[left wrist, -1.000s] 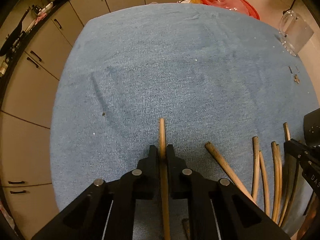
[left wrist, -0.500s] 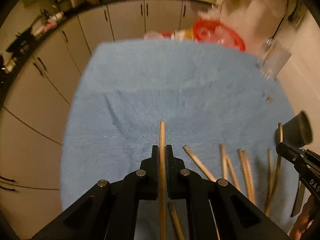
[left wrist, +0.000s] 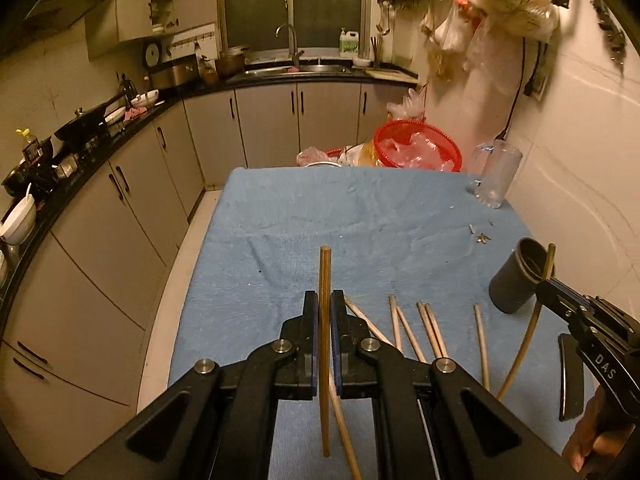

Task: Organize utensils
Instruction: 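Lift the chopstick upright with the left tool and carry it over the black holder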

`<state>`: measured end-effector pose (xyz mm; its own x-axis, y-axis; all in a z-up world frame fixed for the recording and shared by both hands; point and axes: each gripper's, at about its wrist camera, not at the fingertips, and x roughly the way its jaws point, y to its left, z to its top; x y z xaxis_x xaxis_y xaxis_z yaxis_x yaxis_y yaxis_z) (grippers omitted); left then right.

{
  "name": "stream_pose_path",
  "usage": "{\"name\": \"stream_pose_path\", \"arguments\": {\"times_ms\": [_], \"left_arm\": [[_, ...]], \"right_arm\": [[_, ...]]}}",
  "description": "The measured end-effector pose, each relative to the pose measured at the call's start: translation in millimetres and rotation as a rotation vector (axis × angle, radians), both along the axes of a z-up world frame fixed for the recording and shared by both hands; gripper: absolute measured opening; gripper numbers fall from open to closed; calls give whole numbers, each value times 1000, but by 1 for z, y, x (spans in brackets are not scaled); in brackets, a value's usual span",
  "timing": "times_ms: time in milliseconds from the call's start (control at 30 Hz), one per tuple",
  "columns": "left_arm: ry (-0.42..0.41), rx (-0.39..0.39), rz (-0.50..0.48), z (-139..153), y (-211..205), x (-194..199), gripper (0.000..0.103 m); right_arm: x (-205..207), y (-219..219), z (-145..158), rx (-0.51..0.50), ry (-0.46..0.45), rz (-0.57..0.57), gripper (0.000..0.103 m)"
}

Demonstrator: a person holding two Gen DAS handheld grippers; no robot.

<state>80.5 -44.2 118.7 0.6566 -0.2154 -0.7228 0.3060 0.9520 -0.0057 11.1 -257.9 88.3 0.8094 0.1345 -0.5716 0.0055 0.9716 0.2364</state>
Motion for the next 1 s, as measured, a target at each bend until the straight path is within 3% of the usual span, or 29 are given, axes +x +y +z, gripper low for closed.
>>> {"name": "stream_pose_path", "arguments": {"times_ms": [433,1000], "left_arm": [[-32,1,-8,13,-10,-16,6],[-71,-24,-67,49,-36,-25,6]], "right_arm": [[-35,-16,10,32,-67,-18,8],[-41,-58,36,88,-129,-74,8]]}}
